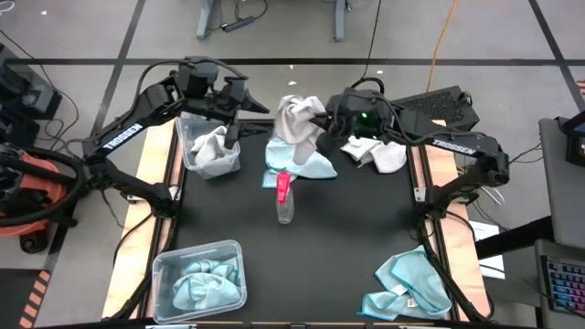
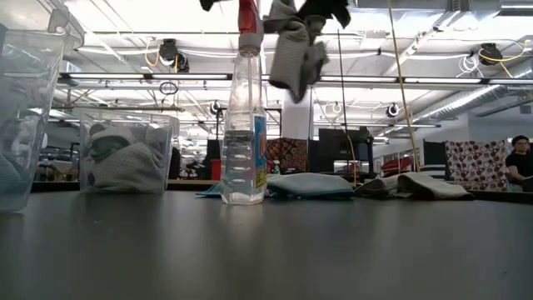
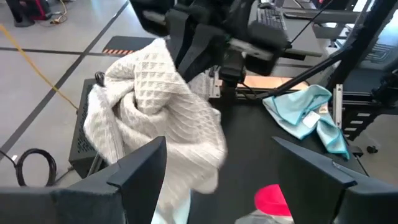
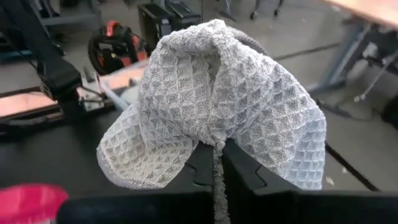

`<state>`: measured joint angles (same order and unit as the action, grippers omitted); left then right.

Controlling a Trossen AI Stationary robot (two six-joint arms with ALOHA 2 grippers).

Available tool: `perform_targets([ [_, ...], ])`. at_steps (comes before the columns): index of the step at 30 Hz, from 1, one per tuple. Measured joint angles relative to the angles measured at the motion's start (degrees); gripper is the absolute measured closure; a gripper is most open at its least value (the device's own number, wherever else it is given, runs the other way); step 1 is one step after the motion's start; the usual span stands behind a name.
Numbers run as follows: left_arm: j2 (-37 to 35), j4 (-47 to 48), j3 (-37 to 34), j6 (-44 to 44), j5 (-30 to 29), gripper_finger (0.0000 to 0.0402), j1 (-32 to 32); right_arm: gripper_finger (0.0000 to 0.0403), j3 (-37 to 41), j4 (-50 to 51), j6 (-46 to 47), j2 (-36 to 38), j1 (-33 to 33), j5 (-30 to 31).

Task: Sort microfiber towel by color & place in baskets
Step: Put the gray towel into the top transparent bin

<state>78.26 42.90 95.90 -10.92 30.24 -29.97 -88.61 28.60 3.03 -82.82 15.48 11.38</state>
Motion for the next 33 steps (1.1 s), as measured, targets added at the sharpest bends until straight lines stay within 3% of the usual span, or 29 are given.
perform_targets([
  [10,4.87,-3.33,-0.02,0.09,-0.35,0.0116,-1.27,0.0403,-12.26,-2.88,-5.7,-8.1,1.54,-7.55],
  [15,5.66,-9.27,-0.02,1.54,-4.03,0.0116,-1.2,0.0403,-17.22,-3.73,-7.06,-10.92,1.82,-11.54],
  [25,6.32,-12.88,-0.02,0.88,-5.72,0.0118,-1.19,0.0403,-22.11,-3.76,-8.69,-13.72,1.94,-15.23],
  [29,6.42,-13.06,-0.02,-0.86,-5.4,0.0157,-1.02,0.0399,-22.13,-3.88,-8.46,-13.72,2.53,-16.24],
  [33,6.42,-13.29,-0.02,-3.04,-5.18,0.0252,-1.02,0.0397,-22.13,-3.97,-8.47,-13.72,2.63,-16.19],
])
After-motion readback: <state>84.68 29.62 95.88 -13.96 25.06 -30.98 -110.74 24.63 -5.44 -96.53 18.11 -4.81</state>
